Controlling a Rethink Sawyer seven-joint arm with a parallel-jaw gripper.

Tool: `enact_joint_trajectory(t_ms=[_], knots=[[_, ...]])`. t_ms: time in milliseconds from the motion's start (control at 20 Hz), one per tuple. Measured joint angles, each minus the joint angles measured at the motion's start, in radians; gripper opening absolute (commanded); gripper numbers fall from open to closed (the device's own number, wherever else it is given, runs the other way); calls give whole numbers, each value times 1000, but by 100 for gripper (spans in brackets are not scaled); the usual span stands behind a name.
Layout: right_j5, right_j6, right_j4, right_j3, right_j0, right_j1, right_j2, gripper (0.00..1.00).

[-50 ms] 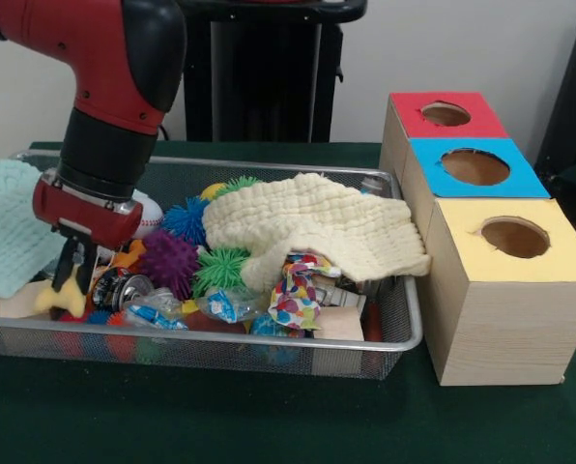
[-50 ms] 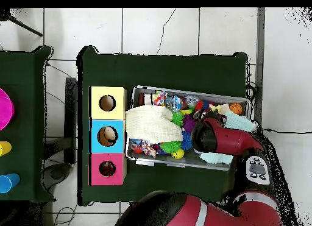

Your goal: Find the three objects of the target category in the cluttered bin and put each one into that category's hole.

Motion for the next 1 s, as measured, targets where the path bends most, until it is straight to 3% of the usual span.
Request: enact_joint_trajectory(t_ms=[400, 450, 650, 700, 1000], knots=[[84, 0, 0, 110, -21, -120, 34, 0], [127, 0, 3, 155, -30, -178, 53, 0], [199, 0, 17, 221, -44, -270, 85, 0], [238, 0, 34, 259, -49, -322, 103, 0], [291, 0, 97, 360, -48, -438, 147, 0]])
